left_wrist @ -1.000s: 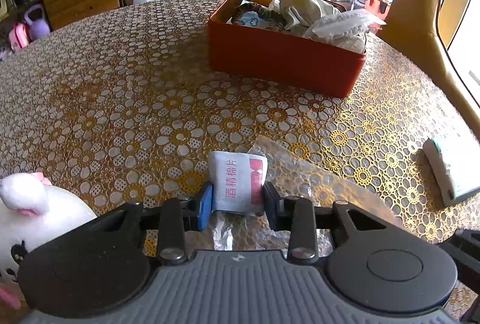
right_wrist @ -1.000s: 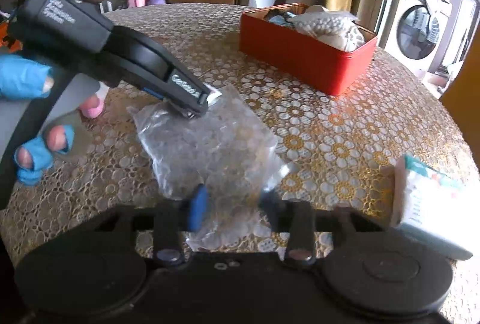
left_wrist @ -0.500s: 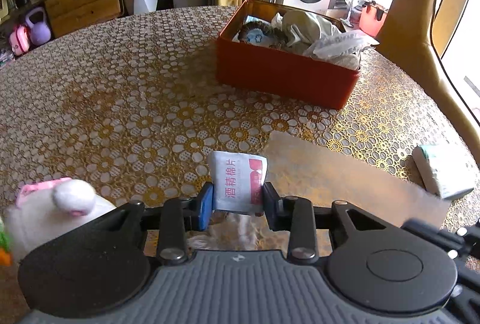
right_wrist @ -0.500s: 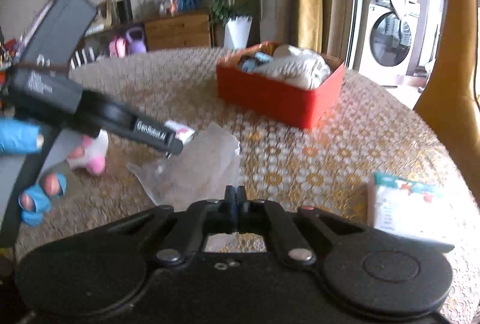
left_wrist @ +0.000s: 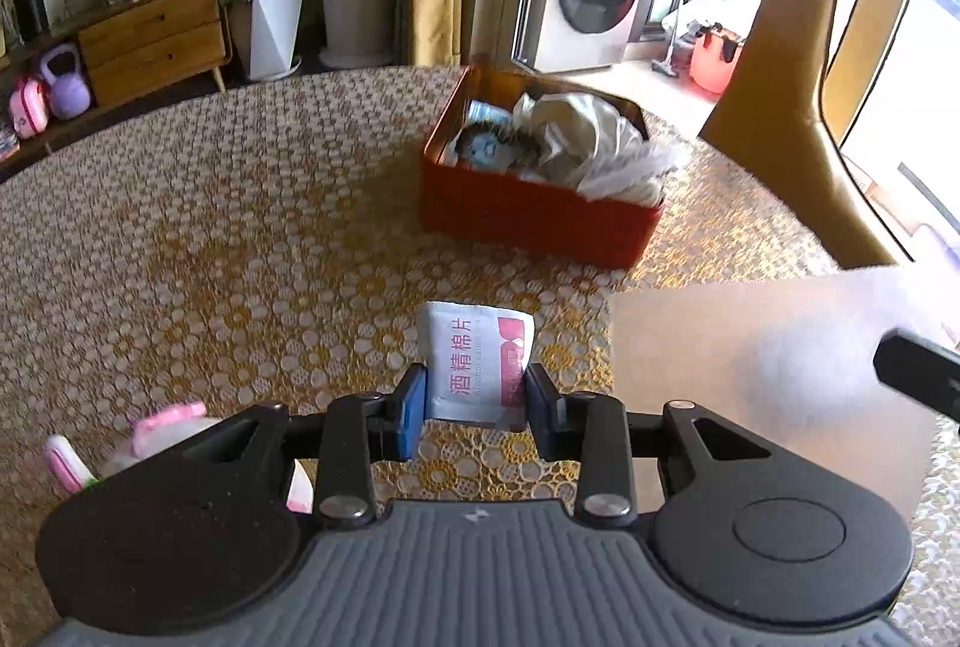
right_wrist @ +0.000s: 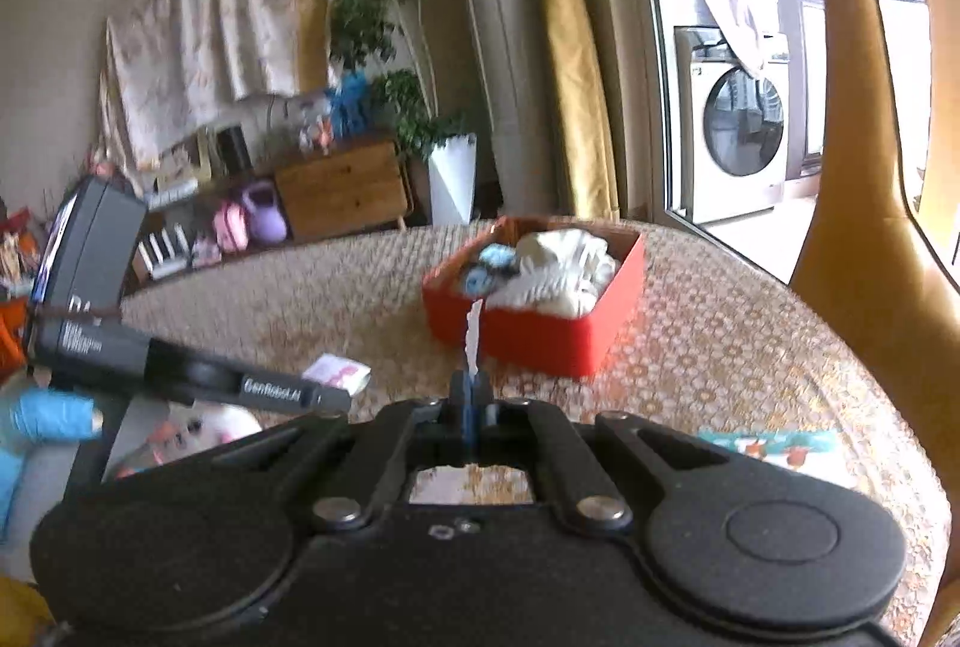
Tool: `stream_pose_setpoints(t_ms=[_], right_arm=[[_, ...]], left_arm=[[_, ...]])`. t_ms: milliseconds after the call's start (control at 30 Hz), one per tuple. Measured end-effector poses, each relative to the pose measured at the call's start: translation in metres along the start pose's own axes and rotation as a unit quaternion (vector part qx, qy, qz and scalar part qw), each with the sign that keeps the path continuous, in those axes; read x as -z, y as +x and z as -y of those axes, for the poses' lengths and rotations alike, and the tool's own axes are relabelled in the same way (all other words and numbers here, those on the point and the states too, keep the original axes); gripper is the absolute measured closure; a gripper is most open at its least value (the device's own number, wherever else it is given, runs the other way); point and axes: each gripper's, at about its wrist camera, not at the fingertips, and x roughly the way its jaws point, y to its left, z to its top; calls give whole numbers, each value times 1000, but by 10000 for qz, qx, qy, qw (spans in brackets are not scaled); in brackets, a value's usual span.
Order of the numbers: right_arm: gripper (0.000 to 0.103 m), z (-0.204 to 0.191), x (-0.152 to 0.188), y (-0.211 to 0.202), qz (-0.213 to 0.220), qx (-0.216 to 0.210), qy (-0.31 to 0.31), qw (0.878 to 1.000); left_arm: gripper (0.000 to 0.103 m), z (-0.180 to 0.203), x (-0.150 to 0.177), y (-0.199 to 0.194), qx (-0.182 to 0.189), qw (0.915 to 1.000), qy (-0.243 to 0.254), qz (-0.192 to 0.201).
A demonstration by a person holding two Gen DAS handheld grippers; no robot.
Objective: Organize soft objects
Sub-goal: 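Carry the wipe packet with the left gripper while the right gripper lifts the plastic bag toward the red box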
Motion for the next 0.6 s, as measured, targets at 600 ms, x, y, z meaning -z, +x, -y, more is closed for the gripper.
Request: stream_pose_setpoints(t_ms=[600], right_arm=[[103,12,-87,-15,952,51,187,9953]], left_arm=[[69,23,-63,-49,346,9965,572,496]])
